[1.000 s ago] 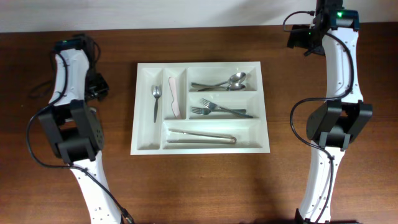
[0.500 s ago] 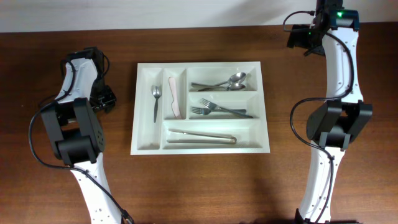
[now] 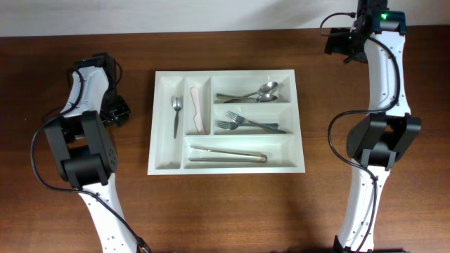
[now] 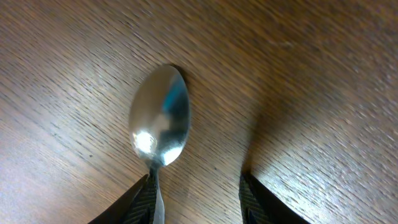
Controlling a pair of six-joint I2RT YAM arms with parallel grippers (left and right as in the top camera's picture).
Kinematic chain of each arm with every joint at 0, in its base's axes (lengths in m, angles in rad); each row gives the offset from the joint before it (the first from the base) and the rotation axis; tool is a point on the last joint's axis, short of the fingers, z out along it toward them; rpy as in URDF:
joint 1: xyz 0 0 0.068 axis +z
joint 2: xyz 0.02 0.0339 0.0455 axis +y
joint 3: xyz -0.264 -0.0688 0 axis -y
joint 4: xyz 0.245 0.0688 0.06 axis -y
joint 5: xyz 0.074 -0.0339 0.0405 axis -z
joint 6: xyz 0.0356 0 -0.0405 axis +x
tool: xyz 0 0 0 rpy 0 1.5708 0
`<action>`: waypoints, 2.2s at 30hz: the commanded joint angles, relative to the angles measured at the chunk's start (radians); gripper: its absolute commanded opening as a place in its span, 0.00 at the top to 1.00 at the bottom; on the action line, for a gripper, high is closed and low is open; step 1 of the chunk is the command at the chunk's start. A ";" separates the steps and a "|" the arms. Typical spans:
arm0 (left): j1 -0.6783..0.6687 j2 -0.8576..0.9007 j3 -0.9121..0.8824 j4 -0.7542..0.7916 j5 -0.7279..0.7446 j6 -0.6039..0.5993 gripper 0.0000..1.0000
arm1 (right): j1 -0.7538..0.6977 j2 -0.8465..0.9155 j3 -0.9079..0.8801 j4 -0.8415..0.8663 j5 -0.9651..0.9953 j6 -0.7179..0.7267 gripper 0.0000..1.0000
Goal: Pack container
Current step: 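Lower the left gripper and grasp the second silver spoon, then carry the spoon with the left gripper into the tray's left compartment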
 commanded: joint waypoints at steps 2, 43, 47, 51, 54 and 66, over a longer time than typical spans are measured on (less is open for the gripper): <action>0.026 -0.006 -0.021 0.021 -0.009 -0.007 0.55 | -0.001 0.002 -0.004 0.003 0.009 0.001 0.01; 0.025 -0.027 -0.254 0.167 -0.030 -0.002 0.93 | -0.001 0.002 -0.004 0.003 0.009 0.001 0.01; 0.025 -0.027 -0.256 0.187 -0.030 -0.002 0.98 | -0.001 0.002 -0.004 0.003 0.009 0.001 0.01; 0.025 -0.027 -0.256 0.203 -0.027 -0.002 0.98 | -0.001 0.002 -0.004 0.003 0.009 0.001 0.01; 0.025 -0.027 -0.255 0.210 -0.023 -0.002 0.98 | -0.001 0.002 -0.004 0.003 0.009 0.001 0.01; 0.017 -0.115 -0.048 0.161 0.075 0.151 0.98 | -0.001 0.002 -0.004 0.003 0.009 0.001 0.01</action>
